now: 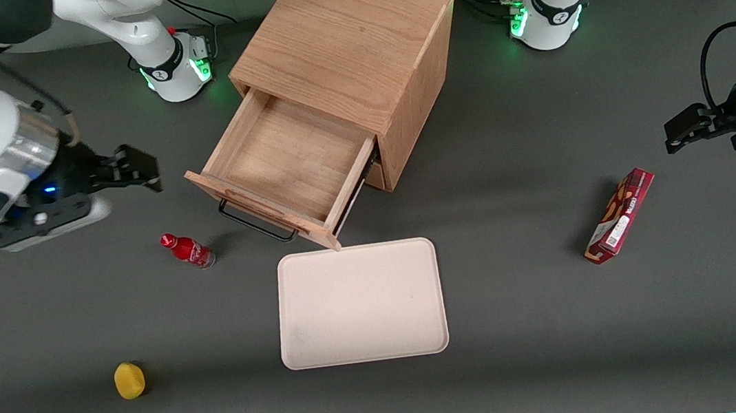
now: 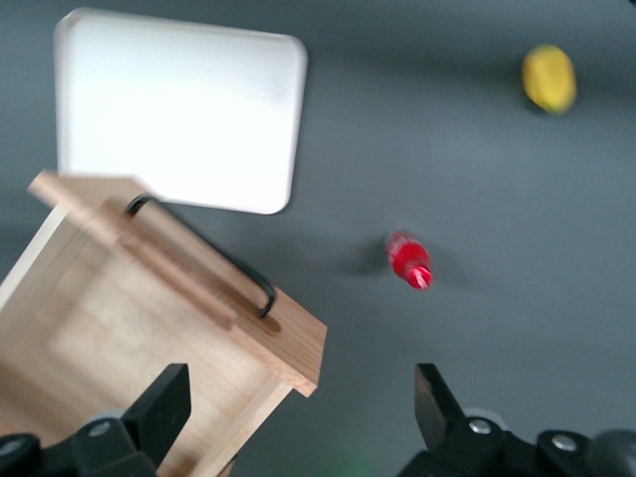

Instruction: Open upper drawer

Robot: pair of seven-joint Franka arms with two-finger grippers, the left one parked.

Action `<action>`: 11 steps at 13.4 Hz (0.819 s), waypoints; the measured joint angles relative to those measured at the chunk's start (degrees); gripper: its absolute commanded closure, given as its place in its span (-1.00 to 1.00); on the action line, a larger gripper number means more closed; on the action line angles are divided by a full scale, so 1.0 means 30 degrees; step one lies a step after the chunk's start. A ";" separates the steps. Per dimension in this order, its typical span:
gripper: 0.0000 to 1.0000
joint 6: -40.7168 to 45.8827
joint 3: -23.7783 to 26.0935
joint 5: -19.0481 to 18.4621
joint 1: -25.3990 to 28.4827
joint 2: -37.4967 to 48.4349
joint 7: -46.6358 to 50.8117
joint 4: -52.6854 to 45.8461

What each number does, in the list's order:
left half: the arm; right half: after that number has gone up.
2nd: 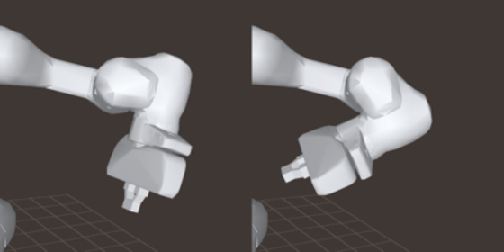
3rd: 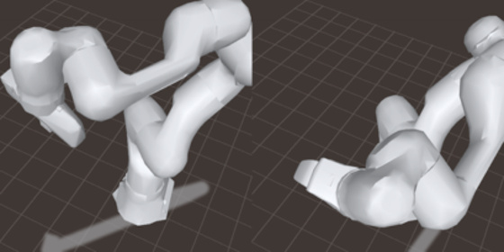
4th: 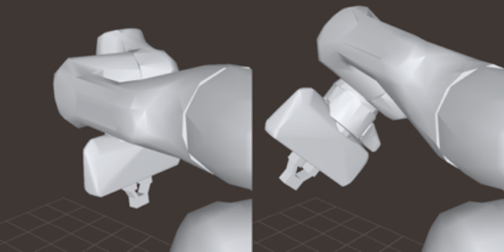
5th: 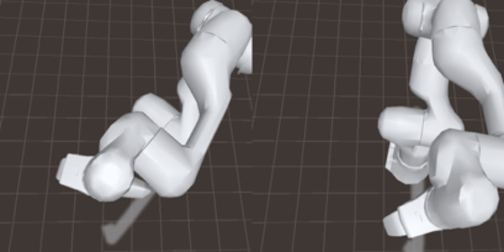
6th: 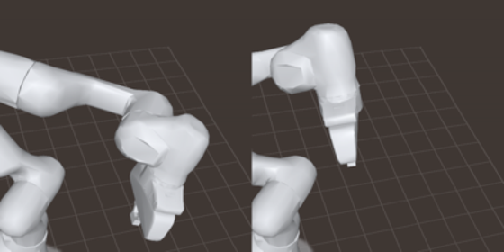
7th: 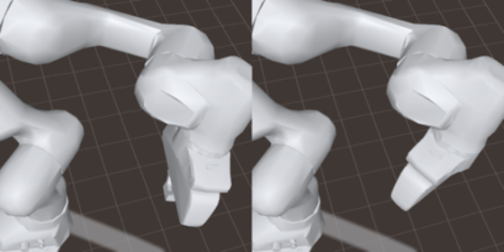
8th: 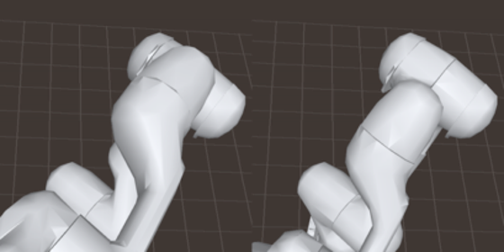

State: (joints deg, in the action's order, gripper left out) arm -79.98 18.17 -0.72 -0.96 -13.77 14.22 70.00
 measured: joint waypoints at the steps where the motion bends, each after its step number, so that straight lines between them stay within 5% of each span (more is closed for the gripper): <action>1: -1.00 0.0386 -0.0344 0.0001 -0.0087 0.0157 0.0614 0.0288; 6: -1.00 -0.1073 -0.3016 0.0610 -0.0278 0.2328 0.1242 0.5087; 11: -1.00 -0.3126 -0.3357 0.0295 -0.0302 0.4135 0.1201 0.8490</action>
State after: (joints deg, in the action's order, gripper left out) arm -89.36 8.10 0.16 -1.87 -1.37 17.83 95.47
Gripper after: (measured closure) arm 0.000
